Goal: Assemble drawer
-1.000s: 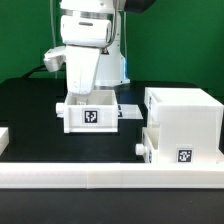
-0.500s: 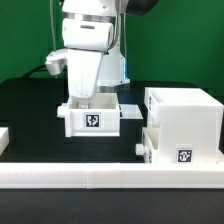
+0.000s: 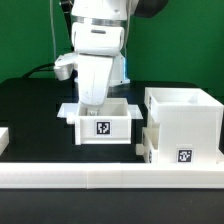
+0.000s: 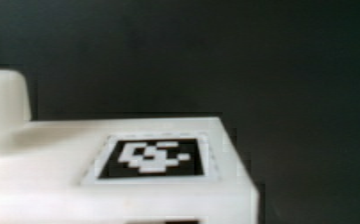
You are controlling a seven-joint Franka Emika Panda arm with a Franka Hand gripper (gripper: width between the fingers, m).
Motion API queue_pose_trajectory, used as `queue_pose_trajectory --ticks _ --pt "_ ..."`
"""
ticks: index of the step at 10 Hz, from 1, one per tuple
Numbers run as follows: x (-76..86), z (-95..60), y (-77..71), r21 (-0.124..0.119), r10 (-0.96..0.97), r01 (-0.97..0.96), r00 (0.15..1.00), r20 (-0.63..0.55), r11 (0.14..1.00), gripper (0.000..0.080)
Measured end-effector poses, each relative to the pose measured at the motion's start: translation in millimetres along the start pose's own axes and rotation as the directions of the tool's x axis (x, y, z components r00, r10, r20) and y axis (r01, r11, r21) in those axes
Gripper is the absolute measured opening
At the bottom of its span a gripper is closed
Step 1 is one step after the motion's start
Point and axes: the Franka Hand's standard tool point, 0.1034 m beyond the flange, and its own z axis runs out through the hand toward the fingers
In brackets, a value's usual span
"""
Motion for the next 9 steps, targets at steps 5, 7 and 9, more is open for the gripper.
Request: queue_pose_trajectory --ticks 5,7,9 --pt "23.3 -0.2 0.8 -0.003 -0.01 0.01 1.0 -0.01 1.0 0.0042" --pt "22.1 0.4 0.6 -0.002 -0.001 0.001 1.0 -0.011 1.0 0.0042" --pt "20.0 1.0 0.0 -0.001 0.003 -0.003 1.0 -0.011 1.0 0.0042"
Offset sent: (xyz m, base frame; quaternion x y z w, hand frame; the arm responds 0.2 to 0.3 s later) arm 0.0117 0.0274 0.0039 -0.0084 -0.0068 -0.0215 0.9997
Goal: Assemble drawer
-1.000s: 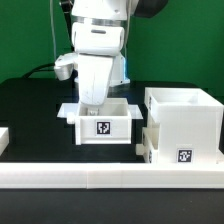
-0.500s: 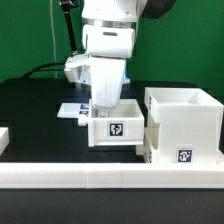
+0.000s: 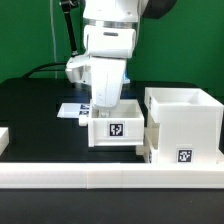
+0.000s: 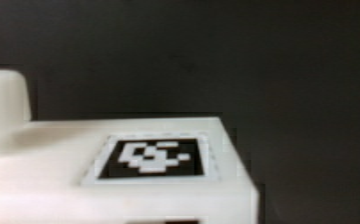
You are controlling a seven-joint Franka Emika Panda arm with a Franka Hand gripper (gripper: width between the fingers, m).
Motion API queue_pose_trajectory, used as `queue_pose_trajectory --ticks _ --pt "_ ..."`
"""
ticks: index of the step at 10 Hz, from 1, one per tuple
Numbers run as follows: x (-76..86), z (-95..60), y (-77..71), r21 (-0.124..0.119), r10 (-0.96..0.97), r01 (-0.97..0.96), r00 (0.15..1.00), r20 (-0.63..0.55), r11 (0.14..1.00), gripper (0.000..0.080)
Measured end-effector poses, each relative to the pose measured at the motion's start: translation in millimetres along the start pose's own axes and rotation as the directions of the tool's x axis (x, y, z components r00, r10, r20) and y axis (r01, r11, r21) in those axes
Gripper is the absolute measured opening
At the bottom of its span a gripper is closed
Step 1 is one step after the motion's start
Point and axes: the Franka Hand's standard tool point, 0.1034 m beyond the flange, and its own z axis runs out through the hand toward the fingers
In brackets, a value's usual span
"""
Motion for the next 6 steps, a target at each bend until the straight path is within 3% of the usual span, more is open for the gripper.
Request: queue_pose_trajectory --ticks 6 --pt "1.3 5.2 1.7 0.0 0.005 -0.005 1.0 -0.001 1.0 0.0042"
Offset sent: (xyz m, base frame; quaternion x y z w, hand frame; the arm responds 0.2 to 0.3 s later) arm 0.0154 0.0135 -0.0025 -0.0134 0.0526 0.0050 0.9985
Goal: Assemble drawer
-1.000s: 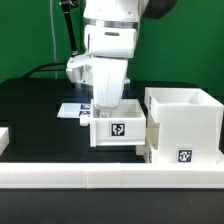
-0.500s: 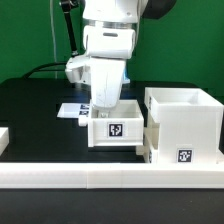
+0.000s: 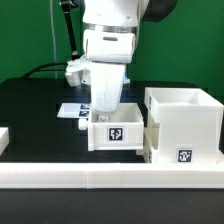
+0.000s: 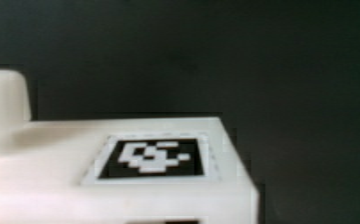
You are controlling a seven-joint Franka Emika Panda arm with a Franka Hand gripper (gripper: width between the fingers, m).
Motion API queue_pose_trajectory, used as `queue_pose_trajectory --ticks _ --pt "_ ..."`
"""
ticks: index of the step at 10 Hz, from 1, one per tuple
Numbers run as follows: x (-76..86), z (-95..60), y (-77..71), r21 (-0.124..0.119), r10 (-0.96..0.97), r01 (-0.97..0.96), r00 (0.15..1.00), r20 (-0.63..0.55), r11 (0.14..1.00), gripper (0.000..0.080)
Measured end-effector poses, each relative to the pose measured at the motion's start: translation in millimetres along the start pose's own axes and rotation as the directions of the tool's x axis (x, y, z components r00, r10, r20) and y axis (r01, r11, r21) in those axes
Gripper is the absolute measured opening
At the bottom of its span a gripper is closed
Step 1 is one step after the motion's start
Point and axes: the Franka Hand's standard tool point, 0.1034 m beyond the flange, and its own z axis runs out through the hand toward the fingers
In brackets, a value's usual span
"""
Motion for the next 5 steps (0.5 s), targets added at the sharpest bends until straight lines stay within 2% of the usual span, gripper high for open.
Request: queue_pose_trajectory --ticks 1,2,5 --pt "-0.2 0.5 0.5 -0.006 0.001 -0.001 1.0 -0.001 1.0 0.0042" --pt "0.3 1.5 1.6 -0.032 0.001 -0.001 1.0 -0.005 0.999 0.0042" --pt "3.2 1.7 2.2 -0.042 -0.001 0.001 1.0 -0.007 0.999 0.0042"
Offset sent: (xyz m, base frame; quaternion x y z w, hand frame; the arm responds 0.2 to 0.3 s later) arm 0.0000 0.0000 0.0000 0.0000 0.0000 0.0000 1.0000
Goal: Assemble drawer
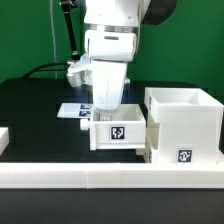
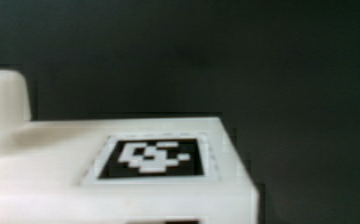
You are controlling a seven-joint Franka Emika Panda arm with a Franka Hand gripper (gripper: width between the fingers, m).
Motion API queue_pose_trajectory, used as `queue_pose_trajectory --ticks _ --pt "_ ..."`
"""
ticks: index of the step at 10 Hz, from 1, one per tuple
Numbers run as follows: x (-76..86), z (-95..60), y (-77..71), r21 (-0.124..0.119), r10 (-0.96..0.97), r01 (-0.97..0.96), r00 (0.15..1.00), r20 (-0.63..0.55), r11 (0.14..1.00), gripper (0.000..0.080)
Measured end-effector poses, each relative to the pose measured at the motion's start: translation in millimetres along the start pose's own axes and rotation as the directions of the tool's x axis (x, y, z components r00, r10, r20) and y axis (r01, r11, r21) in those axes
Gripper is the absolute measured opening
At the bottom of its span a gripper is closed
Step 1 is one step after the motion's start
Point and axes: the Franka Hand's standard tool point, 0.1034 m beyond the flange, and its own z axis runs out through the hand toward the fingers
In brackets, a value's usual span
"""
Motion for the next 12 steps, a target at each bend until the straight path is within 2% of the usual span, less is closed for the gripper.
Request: queue_pose_trajectory --ticks 1,4,8,10,12 --pt "3.7 -1.7 4.1 -0.022 0.009 -0.009 1.0 -0.003 1.0 0.0042" --pt "12.8 -3.5 12.5 0.006 0.025 -0.025 1.0 0.003 1.0 0.0042" --pt "11.4 -0.8 11.6 0.01 0.027 -0.027 1.0 0.004 1.0 0.0042" --pt "11.9 -0.8 6.7 0.035 0.024 -0.024 1.0 0.009 0.999 0.0042" --pt "16.2 -2.3 6.5 0.032 0.017 -0.017 1.0 0.007 0.999 0.0042"
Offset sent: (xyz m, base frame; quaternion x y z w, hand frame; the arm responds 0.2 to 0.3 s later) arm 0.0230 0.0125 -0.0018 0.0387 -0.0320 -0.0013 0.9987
